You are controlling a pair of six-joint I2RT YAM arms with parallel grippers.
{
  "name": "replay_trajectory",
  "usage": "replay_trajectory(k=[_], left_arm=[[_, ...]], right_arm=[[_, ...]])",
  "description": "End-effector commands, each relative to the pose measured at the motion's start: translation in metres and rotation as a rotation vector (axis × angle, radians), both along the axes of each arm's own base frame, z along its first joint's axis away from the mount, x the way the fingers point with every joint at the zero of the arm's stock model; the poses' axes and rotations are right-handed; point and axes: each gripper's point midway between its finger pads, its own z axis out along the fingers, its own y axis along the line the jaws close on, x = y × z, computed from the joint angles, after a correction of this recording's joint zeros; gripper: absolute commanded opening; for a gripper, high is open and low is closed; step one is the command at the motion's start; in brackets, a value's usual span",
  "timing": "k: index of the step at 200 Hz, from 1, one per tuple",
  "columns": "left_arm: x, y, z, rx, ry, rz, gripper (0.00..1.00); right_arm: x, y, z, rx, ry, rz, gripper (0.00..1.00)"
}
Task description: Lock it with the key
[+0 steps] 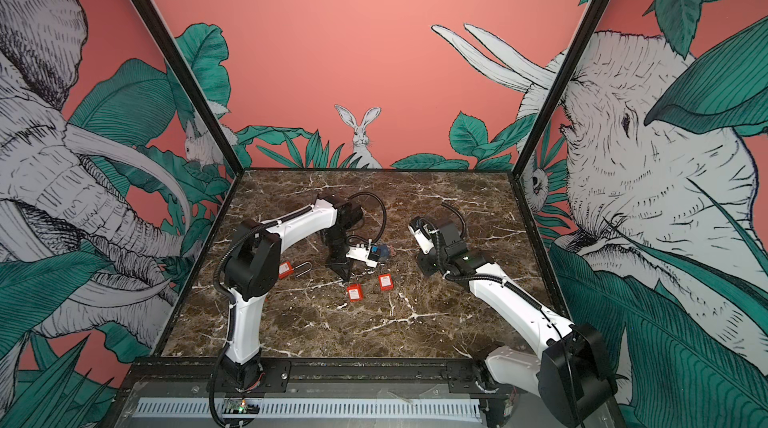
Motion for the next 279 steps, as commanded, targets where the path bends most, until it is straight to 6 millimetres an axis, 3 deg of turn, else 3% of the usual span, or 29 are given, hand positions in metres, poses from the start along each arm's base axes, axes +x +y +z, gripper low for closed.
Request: replay_trajectory(k=[1, 79, 146, 232, 279], left_arm=[[0.007, -0.008, -0.005, -0.030, -0.040, -0.014, 0.14], [0.021, -0.015, -0.028, -0.011, -0.053, 0.054, 0.15], [0.030, -0.018, -0.030, -0.016, -0.075, 0.079, 0.24], [0.039, -0.022, -0.020, -0.047, -0.111, 0.120, 0.33], [0.054, -0.030, 0.012, -0.159, -0.204, 0.198, 0.34]], right_arm=[[0.001, 0.006, 0.000, 0.017, 0.001, 0.006, 0.00], [0.001, 0.008, -0.002, 0.028, 0.028, 0.003, 0.00], [0.000, 0.015, -0.007, 0.044, 0.059, 0.001, 0.00], [-0.002, 0.022, -0.010, 0.043, 0.089, 0.013, 0.02], [-0.014, 0.034, -0.013, 0.071, 0.175, -0.024, 0.02]])
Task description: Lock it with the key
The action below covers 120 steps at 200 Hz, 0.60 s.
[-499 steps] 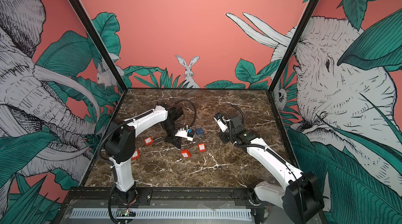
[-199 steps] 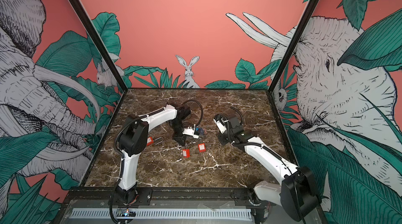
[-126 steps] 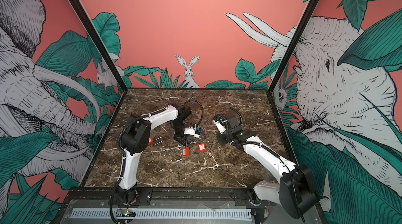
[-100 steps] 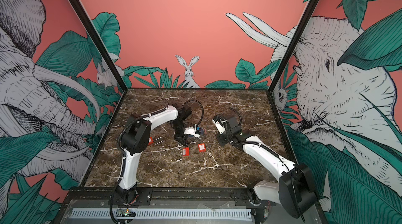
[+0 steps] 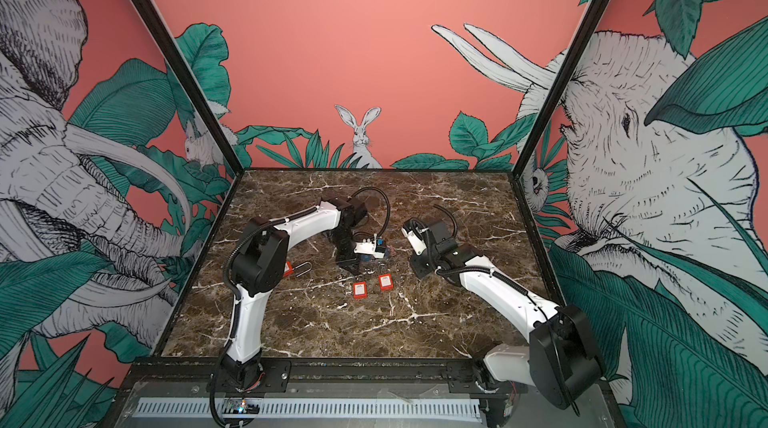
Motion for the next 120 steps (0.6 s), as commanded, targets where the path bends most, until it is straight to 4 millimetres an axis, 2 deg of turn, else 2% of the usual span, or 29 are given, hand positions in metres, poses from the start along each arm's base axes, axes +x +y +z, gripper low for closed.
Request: replay_trajectory(k=[1, 25, 47, 78, 117, 120], left_arm=[[0.011, -0.007, 0.040, -0.107, -0.092, 0.049, 0.34], [0.022, -0.010, 0.063, -0.174, -0.174, 0.099, 0.34], [0.047, -0.004, 0.079, -0.240, -0.260, 0.223, 0.34], [0.091, 0.021, 0.105, -0.373, -0.416, 0.478, 0.34], [0.120, 0.050, 0.132, -0.480, -0.581, 0.709, 0.41], [0.122, 0.053, 0.134, -0.480, -0.596, 0.730, 0.42]], right_arm=[[-0.008, 0.011, 0.003, 0.031, 0.067, -0.033, 0.02], [-0.021, 0.022, -0.002, 0.019, 0.139, -0.057, 0.01], [-0.032, 0.044, 0.000, 0.054, 0.165, -0.048, 0.00], [-0.043, 0.075, -0.004, 0.087, 0.214, -0.031, 0.00], [-0.052, 0.107, -0.024, -0.003, 0.296, 0.043, 0.01], [-0.053, 0.109, -0.032, -0.024, 0.314, 0.047, 0.01]])
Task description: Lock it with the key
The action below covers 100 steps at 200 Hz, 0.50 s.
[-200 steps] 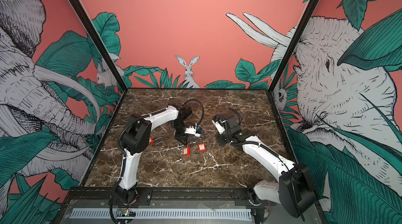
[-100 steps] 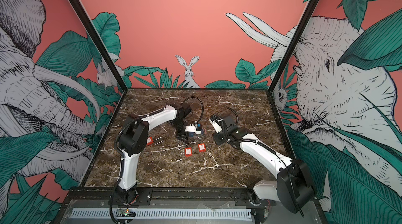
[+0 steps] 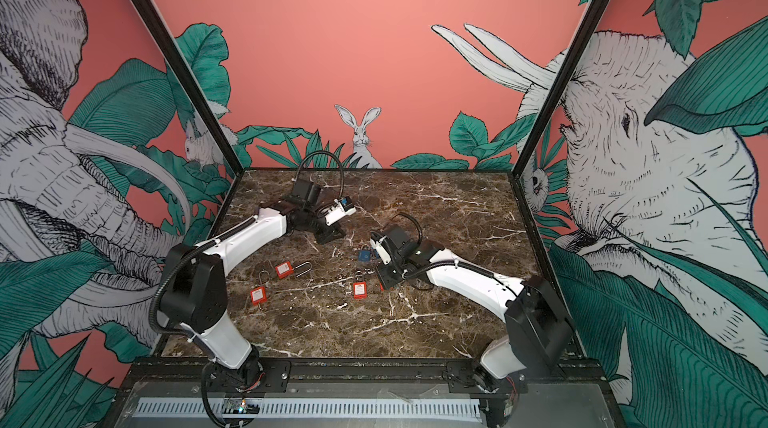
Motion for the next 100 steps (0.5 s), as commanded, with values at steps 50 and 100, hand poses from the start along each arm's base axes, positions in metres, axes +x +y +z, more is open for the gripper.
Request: replay_trajectory(k=[50, 100], left_arm=[[0.056, 0.057, 0.055, -0.131, -0.264, 0.520, 0.55], [0.054, 0.093, 0.082, -0.183, -0.401, 0.693, 0.48]], right_arm=[[-0.011, 0.027, -0.046, -0.151, 0.149, 0.025, 0.01], [-0.009, 0.029, -0.063, -0.187, 0.176, 0.022, 0.05]])
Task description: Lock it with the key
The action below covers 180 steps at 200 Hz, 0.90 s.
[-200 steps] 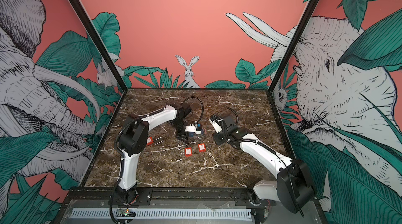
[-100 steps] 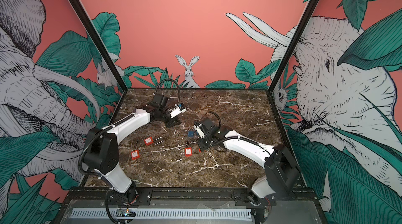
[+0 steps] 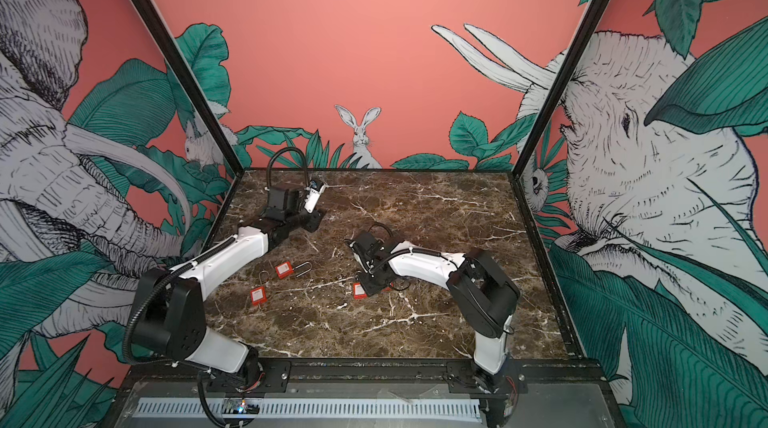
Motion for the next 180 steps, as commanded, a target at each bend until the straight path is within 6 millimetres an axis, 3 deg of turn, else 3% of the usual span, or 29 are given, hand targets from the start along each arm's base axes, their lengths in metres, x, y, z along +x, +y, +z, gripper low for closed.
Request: replay_trajectory(k=[1, 11, 18, 23, 38, 53, 99, 119, 149, 180], left_arm=[[0.006, 0.023, 0.033, -0.064, -0.133, 0.158, 0.47], [0.004, 0.036, 0.034, -0.069, -0.143, 0.241, 0.21], [0.003, 0.047, 0.034, -0.066, -0.149, 0.307, 0.16], [0.003, 0.052, 0.035, -0.068, -0.156, 0.340, 0.23], [-0.002, 0.057, 0.033, -0.062, -0.140, 0.354, 0.63], [-0.004, 0.055, 0.031, -0.058, -0.119, 0.339, 0.80], [-0.014, 0.054, 0.020, -0.026, 0.023, 0.321, 0.99], [-0.025, 0.056, 0.009, -0.042, 0.116, 0.308, 1.00], [-0.044, 0.075, -0.013, -0.022, 0.269, 0.372, 1.00], [-0.063, 0.091, -0.039, -0.027, 0.442, 0.459, 0.99]], right_arm=[[0.000, 0.002, -0.002, -0.020, 0.009, -0.015, 0.05], [0.002, 0.002, -0.005, -0.027, 0.007, -0.015, 0.06], [0.003, 0.002, -0.007, -0.034, 0.006, -0.014, 0.06], [0.003, 0.002, -0.009, -0.039, 0.008, -0.014, 0.07], [0.004, 0.003, -0.011, -0.045, 0.007, -0.003, 0.09], [0.004, 0.005, -0.011, -0.044, 0.010, 0.007, 0.11], [0.008, 0.006, -0.004, -0.033, -0.023, 0.020, 0.25], [0.016, 0.006, 0.014, 0.002, -0.106, 0.025, 0.31], [0.032, 0.007, 0.046, 0.063, -0.275, 0.075, 0.38], [0.056, -0.004, 0.078, 0.042, -0.510, 0.110, 0.50]])
